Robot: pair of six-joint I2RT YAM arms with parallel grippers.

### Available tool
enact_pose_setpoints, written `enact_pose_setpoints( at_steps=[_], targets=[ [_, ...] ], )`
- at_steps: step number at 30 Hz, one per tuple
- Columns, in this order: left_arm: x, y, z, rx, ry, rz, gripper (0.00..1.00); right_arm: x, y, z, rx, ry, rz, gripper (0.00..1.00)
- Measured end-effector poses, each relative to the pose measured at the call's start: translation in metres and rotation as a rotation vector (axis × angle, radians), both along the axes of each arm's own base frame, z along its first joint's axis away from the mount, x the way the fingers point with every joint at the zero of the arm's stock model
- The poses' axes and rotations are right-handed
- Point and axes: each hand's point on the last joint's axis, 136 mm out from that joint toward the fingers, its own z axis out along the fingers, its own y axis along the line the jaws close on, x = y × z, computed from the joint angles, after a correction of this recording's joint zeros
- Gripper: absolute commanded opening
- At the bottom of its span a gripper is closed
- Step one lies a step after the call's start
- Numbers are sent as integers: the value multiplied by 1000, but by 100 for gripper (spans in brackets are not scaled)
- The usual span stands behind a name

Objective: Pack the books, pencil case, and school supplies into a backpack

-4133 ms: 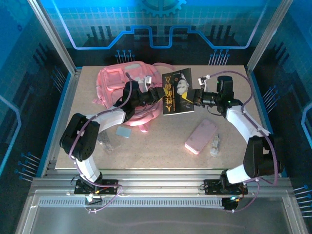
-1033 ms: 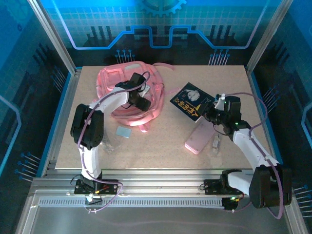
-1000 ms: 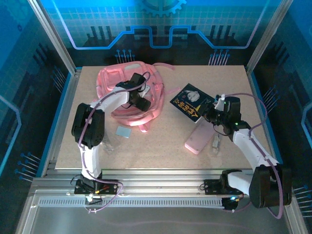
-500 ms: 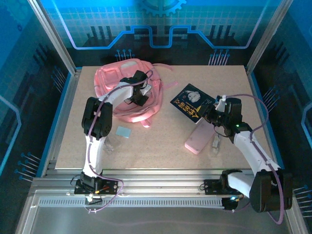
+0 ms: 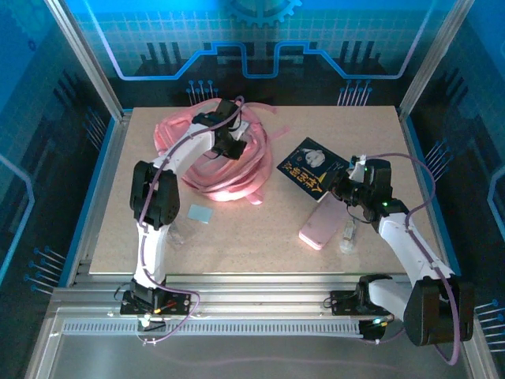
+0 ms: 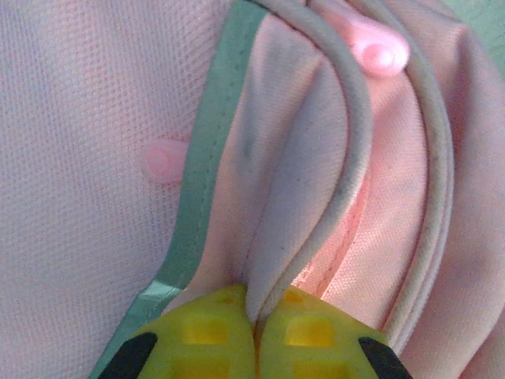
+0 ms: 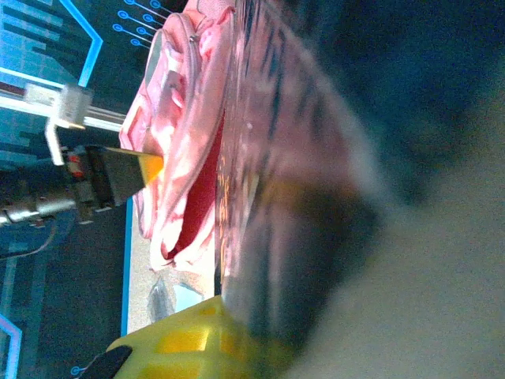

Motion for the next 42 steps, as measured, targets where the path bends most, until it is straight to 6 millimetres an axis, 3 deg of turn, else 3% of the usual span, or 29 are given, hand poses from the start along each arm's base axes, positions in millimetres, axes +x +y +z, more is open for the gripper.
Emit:
enact_pose_setpoints(
  at_steps=[7,13,17,23,32,38,42],
  targets=[
    [-4,-22,58,-149,-17,37,0,-5,0,9,5,-23,5,0],
    [-4,-29,87,-275,4,71,0,0,13,26,70,-69,29,0],
    [-5,-30,94,-339,28,100,0,4,46,27,106,-85,105,0],
    [-2,-37,108,-424,32,138,0,15,96,0,148,-14,191,0],
    [-5,-49,127,-562,42,166,0,68,157,-7,244,-54,236,0],
    [-7,-51,122,-598,47,187,0,109,200,-43,253,-20,229,0],
    [-6,-52,121,-615,47,198,0,122,228,-71,257,-1,238,0]
  ],
)
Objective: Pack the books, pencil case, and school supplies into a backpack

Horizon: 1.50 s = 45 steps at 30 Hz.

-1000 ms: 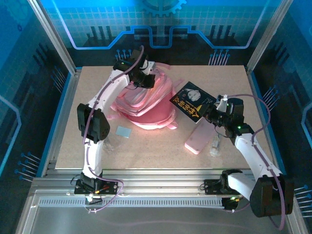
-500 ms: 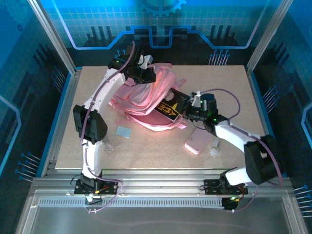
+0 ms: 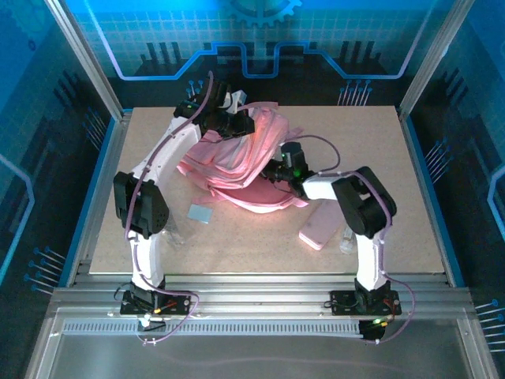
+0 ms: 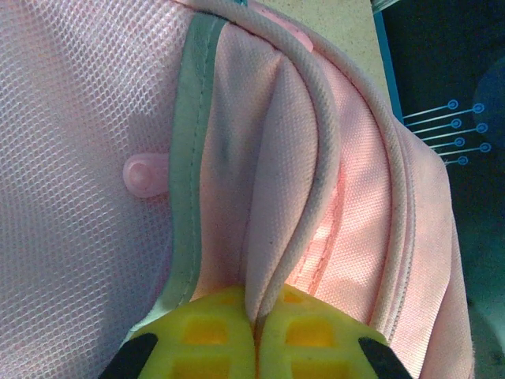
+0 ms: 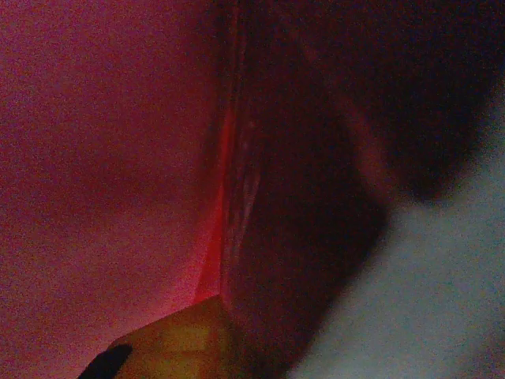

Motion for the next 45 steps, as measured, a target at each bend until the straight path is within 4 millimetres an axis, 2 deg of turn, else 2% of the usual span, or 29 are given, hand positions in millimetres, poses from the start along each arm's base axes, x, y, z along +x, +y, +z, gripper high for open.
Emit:
enact_pose_setpoints(
  at_steps=[1,3,5,8,9,11,13,19,22,26,27,29,30,32,36,39,42,45],
  targets=[
    [0,0,-1,-1,0,1,0,1,3,-6,-7,5,-4,0],
    [0,0,-2,-7,-2,5,0,2,5,-16,-27,16,-24,8],
    [0,0,-3,-13,-2,12,0,5,6,-20,-39,34,-41,22],
    [-1,1,-4,-16,-2,17,0,11,2,-20,-53,55,-80,54],
    [-2,1,-3,-17,-4,18,0,12,-2,-22,-68,71,-94,62],
    [-1,1,-3,-17,-11,21,0,10,-9,-25,-97,102,-117,72],
    [-1,2,-3,-15,-18,26,0,4,-18,-21,-130,121,-133,77],
    [1,2,-8,-25,-21,40,0,-11,-69,11,-253,132,-203,81],
    [2,0,-12,-20,-29,49,0,-17,-101,26,-337,107,-257,81],
    [-1,-10,-23,6,-38,55,0,-40,-153,37,-455,86,-318,82],
    [-2,-13,-27,12,-35,57,8,-46,-166,40,-492,81,-333,83],
    [-5,-17,-37,19,-24,65,41,-60,-188,50,-566,66,-356,84],
    [-6,-19,-42,15,-15,69,52,-66,-197,57,-599,50,-363,84],
    [-10,-18,-51,9,-5,92,61,-80,-210,75,-650,7,-369,85],
    [-30,3,-71,23,24,173,72,-107,-227,107,-705,-75,-369,85],
    [-54,31,-76,11,29,265,74,-123,-232,116,-710,-105,-366,85],
    [-73,63,-77,-22,22,372,74,-133,-230,104,-707,-100,-348,85],
    [-87,99,-86,-31,19,501,77,-147,-219,74,-710,-50,-297,85]
  ],
)
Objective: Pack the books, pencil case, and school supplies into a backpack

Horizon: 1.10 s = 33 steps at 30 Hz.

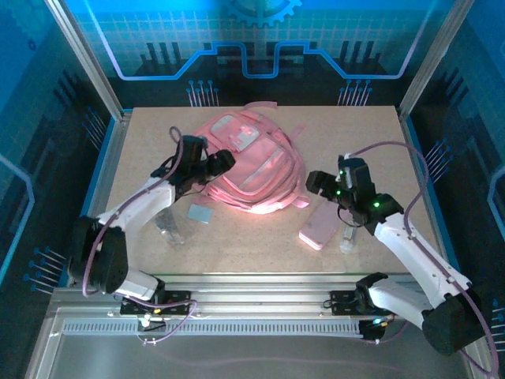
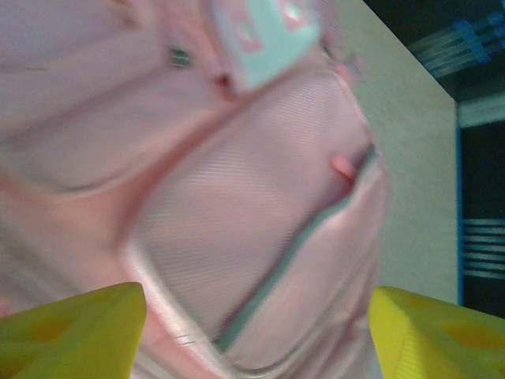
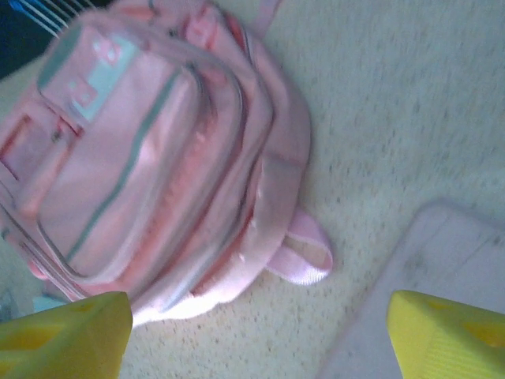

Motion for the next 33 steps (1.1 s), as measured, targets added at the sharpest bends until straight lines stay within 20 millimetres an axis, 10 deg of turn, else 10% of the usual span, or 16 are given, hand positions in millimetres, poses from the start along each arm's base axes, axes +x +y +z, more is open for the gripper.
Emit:
enact_pose_setpoints(
  at_steps=[13,20,24,33],
  targets=[
    [-39,82,-69,83,68,344,79,-10,43,-28,21,33,61,85],
    [-10,85,-112,69,87,386,48,-12,53,-27,16,27,81,84],
    [10,77,-126,31,44,373,1,-13,61,-23,28,19,107,82],
    [22,63,-103,-114,-57,400,0,-28,125,-19,63,24,357,65]
  ],
)
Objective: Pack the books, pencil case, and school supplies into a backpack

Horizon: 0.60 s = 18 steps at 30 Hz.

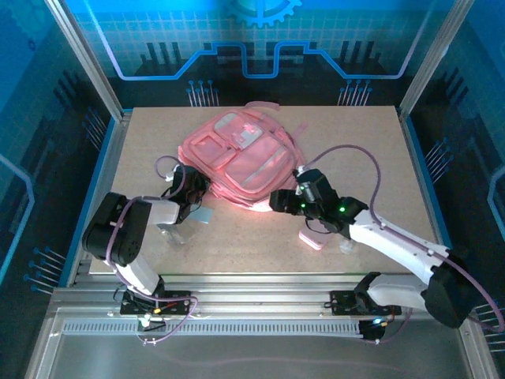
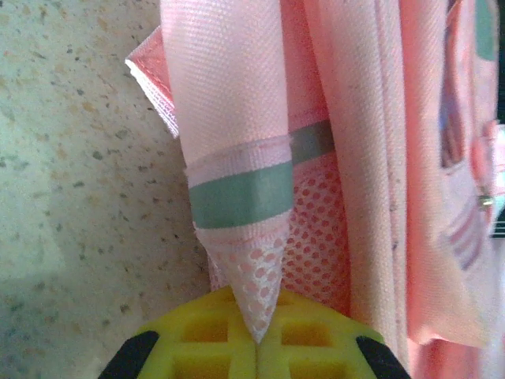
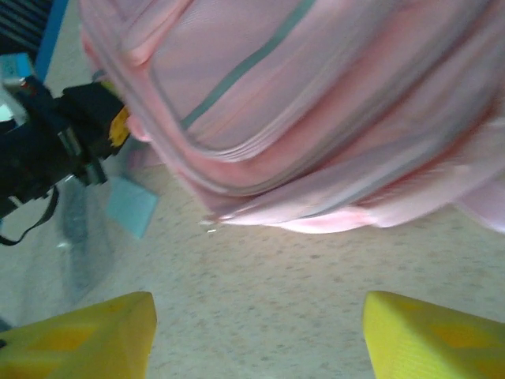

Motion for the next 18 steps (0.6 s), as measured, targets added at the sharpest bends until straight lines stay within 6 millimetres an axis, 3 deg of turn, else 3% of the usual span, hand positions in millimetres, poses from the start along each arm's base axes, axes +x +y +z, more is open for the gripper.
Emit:
enact_pose_setpoints(
  at_steps=[4,8,14,18],
  targets=[
    [-16,-23,38,-40,-42,-3,0,-10,45,4,27,-6,141,51],
    [-34,-45,68,-72,-67,-19,0,-13,84,2,58,0,234,47],
    [-47,-47,62,-72,-19,16,0,-12,123,-21,58,27,288,45],
    [-51,-48,63,-86,-9,32,0,-6,136,-36,46,26,280,46]
  ],
)
